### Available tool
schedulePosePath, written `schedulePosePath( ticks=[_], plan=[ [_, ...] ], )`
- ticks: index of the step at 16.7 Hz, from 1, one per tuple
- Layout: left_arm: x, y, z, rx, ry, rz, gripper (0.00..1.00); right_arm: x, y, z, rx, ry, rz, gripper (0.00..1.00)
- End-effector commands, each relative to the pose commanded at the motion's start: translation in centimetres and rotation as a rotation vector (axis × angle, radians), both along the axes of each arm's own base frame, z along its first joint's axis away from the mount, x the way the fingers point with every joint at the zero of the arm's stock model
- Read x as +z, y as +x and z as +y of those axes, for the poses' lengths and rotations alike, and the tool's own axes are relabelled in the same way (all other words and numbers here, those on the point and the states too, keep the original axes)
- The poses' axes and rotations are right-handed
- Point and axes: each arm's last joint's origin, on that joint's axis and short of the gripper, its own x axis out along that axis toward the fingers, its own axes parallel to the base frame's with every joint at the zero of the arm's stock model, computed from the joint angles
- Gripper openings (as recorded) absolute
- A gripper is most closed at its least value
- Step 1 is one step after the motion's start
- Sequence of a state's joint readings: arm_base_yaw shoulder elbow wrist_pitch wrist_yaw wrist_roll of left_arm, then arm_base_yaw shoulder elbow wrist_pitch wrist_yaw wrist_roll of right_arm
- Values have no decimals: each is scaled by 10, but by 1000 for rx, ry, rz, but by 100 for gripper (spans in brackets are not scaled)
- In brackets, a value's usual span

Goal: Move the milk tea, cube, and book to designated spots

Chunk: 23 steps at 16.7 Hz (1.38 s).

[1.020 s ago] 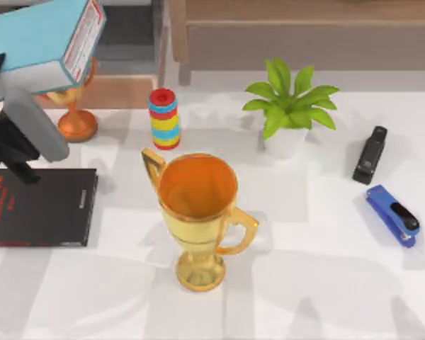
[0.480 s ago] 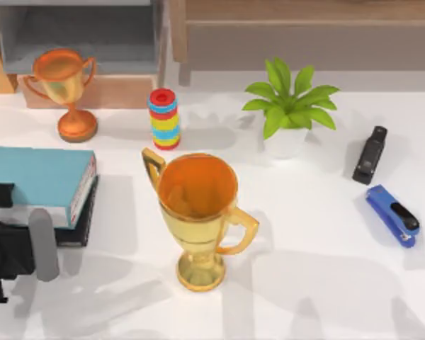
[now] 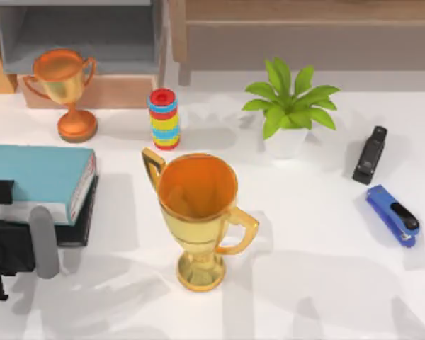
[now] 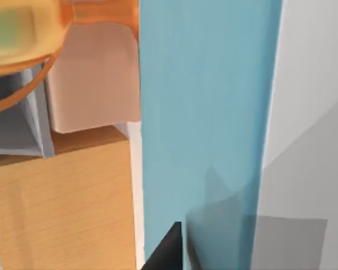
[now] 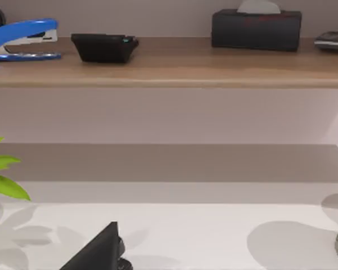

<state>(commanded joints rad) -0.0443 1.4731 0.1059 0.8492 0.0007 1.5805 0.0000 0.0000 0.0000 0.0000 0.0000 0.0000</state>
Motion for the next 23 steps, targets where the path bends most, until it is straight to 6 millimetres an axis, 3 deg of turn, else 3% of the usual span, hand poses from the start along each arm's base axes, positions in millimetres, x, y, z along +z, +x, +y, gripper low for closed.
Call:
schedulePosePath(
  ticks=[4,17,23],
  plan=[
    [-1,0,0,1,0,2,0,0,0,0,0,0,0,100],
    [-1,0,0,1,0,2,98,0,0,0,0,0,0,100],
    [-1,0,0,1,0,2,100,0,0,0,0,0,0,100]
  ],
)
